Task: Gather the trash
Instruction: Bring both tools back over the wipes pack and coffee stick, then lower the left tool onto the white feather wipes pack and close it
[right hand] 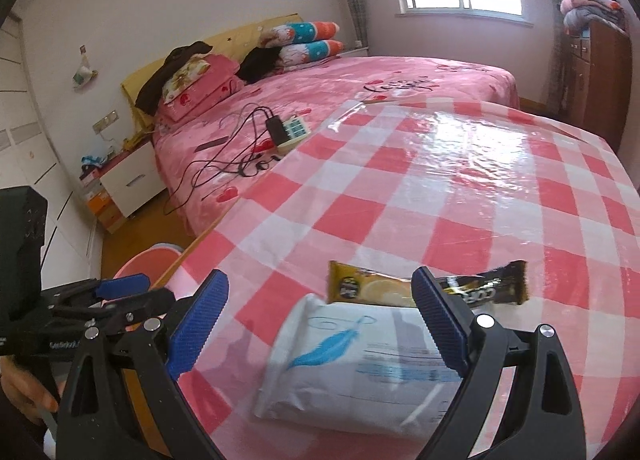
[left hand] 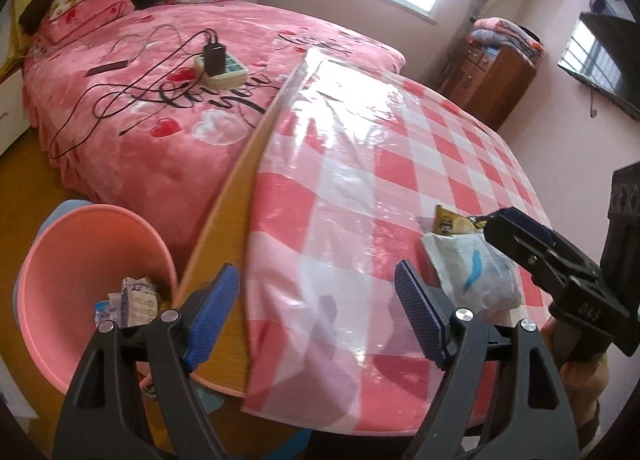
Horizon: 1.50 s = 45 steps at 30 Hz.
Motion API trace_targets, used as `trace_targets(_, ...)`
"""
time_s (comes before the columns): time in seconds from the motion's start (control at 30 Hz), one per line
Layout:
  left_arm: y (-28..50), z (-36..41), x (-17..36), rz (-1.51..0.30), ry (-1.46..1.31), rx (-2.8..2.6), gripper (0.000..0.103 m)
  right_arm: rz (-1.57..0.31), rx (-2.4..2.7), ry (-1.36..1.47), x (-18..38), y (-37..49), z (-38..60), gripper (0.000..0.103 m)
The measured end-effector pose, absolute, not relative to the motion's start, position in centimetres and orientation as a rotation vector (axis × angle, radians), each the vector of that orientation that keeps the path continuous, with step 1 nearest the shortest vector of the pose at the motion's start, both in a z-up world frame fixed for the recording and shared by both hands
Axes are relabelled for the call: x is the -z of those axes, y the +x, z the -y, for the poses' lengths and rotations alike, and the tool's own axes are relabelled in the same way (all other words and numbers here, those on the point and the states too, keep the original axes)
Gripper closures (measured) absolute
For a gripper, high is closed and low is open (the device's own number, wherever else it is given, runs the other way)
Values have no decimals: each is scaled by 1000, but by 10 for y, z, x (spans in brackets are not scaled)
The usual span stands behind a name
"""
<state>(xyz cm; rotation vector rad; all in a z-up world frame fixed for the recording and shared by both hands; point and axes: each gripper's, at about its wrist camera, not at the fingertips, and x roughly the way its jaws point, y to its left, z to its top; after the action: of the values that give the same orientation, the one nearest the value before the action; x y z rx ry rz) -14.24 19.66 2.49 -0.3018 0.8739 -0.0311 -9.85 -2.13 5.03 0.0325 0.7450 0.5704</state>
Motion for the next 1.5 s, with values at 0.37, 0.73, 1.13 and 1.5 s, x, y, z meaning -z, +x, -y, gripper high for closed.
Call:
trace_targets(0.37,-140,-158,-27,-901,-251,109,22,-723,-511,42,-50,-91,48,11)
trace_targets(0.73,-138,-106,-22,-950,-203,258,22,-726,-461,59,-46,-81,73,11)
trace_targets(1.13,-132,-59,-13,-983,-143,358,22,-738,-387,107,-42,-67,109,11)
trace_targets(1.5,-111,-21,-9,-975,-120,416,22,-740,-282,196,-39,-49,164,11)
